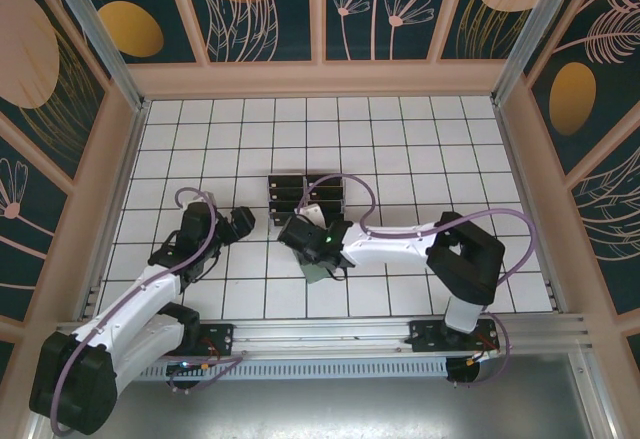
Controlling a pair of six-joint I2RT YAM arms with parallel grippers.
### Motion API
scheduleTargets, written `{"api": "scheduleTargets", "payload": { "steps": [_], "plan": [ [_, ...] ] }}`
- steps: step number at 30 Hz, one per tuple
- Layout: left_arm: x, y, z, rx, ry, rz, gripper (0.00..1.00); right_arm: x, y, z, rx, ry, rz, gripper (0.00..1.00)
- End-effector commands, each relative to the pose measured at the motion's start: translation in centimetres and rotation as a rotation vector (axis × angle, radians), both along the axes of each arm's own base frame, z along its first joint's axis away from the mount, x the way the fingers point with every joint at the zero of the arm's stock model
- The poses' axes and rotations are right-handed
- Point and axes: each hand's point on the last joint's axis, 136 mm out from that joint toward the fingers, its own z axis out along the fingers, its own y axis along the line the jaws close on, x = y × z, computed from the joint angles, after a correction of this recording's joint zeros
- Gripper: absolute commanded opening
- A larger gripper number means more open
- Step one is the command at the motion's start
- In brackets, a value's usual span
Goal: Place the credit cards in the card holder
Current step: Pick up the card holder from the bottom-center of the table.
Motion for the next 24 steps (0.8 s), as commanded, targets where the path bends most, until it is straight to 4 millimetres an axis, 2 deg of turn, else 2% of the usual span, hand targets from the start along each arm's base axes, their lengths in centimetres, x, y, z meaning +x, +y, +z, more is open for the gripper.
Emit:
{"api": "scheduleTargets", "payload": {
  "steps": [1, 15, 24],
  "plan": [
    [-0.1, 0.0, -0.3, 0.000, 0.005, 0.017, 0.98, 0.0, -1.3, -0.1, -0.059, -0.027, -0.049, 0.51],
    [0.3, -0.6, -0.4, -0.012, 0.002, 0.004, 0.98, -0.9, -1.6, -1.4, -0.078, -0.010, -0.040, 0.44],
    [0.5, -0.7, -0.4, -0.011, 0.003, 0.001, 0.98, -1.5, -2.1, -2.7, -0.109, -0.001, -0.040, 0.44]
  ]
}}
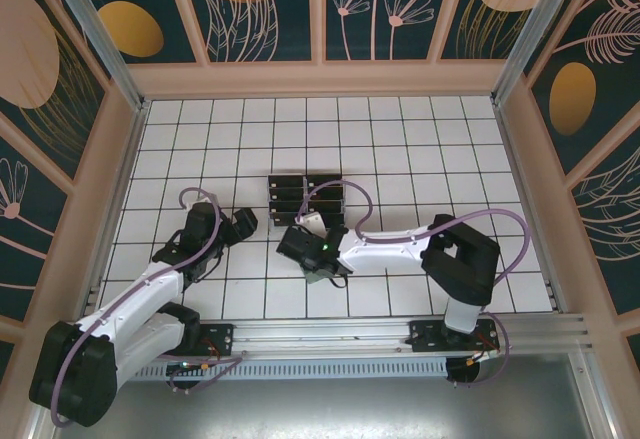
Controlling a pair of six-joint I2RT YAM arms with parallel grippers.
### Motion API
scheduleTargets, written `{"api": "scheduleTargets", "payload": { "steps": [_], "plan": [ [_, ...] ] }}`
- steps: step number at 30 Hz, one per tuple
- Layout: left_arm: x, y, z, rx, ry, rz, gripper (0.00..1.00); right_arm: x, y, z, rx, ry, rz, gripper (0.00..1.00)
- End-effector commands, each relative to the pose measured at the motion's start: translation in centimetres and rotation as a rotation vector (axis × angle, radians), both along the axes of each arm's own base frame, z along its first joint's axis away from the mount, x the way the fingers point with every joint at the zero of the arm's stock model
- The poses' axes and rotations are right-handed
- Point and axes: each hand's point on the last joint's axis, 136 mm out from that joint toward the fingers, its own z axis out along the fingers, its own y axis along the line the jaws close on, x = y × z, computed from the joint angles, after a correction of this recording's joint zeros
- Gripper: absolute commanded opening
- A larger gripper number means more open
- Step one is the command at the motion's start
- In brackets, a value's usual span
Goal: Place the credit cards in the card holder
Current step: Pick up the card holder from the bottom-center of the table.
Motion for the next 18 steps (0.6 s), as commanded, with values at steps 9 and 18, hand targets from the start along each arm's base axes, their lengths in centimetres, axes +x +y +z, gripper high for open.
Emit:
{"api": "scheduleTargets", "payload": {
  "steps": [9, 18],
  "plan": [
    [0.40, -0.32, 0.51, -0.012, -0.019, 0.003, 0.99, 0.18, -2.11, -1.48, -0.094, -0.030, -0.054, 0.32],
    [0.71, -0.58, 0.97, -0.017, -0.025, -0.005, 0.99, -0.03, -2.26, -1.07, -0.085, -0.028, -0.053, 0.05]
  ]
}}
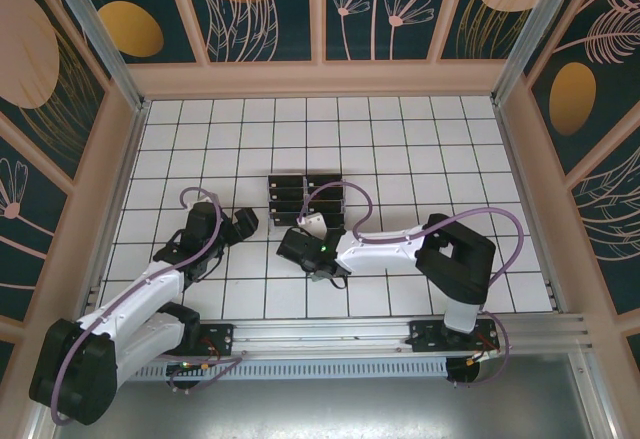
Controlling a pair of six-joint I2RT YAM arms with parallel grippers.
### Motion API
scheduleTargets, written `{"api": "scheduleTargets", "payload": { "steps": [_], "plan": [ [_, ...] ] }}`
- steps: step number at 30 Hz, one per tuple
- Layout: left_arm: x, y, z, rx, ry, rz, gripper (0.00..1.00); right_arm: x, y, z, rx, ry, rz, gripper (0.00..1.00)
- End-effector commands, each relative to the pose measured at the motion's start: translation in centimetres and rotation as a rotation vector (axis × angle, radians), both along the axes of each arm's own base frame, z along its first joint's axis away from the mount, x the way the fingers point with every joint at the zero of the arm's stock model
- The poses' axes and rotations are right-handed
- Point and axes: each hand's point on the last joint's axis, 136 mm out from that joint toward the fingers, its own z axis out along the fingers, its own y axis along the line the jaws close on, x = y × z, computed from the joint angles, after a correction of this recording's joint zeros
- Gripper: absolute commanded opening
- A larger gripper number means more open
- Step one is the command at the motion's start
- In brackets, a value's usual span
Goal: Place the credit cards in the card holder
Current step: Pick up the card holder from the bottom-center of the table.
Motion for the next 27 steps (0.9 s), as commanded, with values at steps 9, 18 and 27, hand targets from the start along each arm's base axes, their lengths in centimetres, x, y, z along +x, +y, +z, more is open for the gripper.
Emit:
{"api": "scheduleTargets", "payload": {
  "steps": [9, 18, 27],
  "plan": [
    [0.6, -1.5, 2.2, -0.052, -0.044, -0.033, 0.98, -0.5, -1.2, 2.1, 0.053, -0.016, -0.032, 0.00],
    [0.1, -5.0, 3.8, -0.152, -0.073, -0.092, 0.99, 0.1, 0.1, 6.2, 0.321, -0.014, -0.067, 0.00],
    [-0.7, -8.9, 4.8, -0.250, -0.098, -0.148, 0.99, 0.3, 0.5, 9.3, 0.581, 0.005, -0.100, 0.00]
  ]
}}
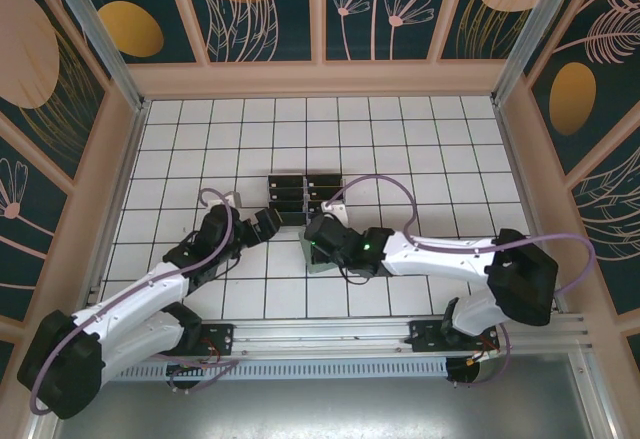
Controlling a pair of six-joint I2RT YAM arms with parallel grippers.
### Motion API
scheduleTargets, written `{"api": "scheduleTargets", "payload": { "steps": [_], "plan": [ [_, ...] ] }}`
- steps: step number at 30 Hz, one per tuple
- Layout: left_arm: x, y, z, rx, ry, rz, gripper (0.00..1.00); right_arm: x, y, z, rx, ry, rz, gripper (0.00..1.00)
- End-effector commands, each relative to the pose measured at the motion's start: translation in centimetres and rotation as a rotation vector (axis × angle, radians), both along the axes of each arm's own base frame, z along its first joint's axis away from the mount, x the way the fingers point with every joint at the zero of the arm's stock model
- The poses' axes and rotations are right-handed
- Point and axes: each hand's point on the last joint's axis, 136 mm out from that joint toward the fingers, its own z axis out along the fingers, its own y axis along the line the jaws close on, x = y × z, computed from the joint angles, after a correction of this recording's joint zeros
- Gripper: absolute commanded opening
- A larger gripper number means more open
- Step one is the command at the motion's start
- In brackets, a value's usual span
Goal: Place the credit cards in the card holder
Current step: Pick up the card holder from the bottom-center of the table, then open the button on the card holder.
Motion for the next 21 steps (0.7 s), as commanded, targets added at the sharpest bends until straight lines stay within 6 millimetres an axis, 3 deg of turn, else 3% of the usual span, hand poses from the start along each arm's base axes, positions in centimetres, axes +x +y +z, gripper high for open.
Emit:
{"api": "scheduleTargets", "payload": {
  "steps": [1, 17, 21],
  "plan": [
    [0.7, -1.6, 1.9, -0.082, -0.042, 0.007, 0.99, 0.4, 1.1, 2.3, 0.163, -0.001, -0.024, 0.00],
    [0.0, -5.7, 3.6, -0.208, -0.063, -0.009, 0.98, 0.8, 3.0, 5.4, 0.295, -0.028, 0.003, 0.00],
    [0.0, -6.2, 4.1, -0.239, -0.071, 0.003, 0.93, 0.7, 3.2, 5.5, 0.309, -0.024, 0.006, 0.00]
  ]
}}
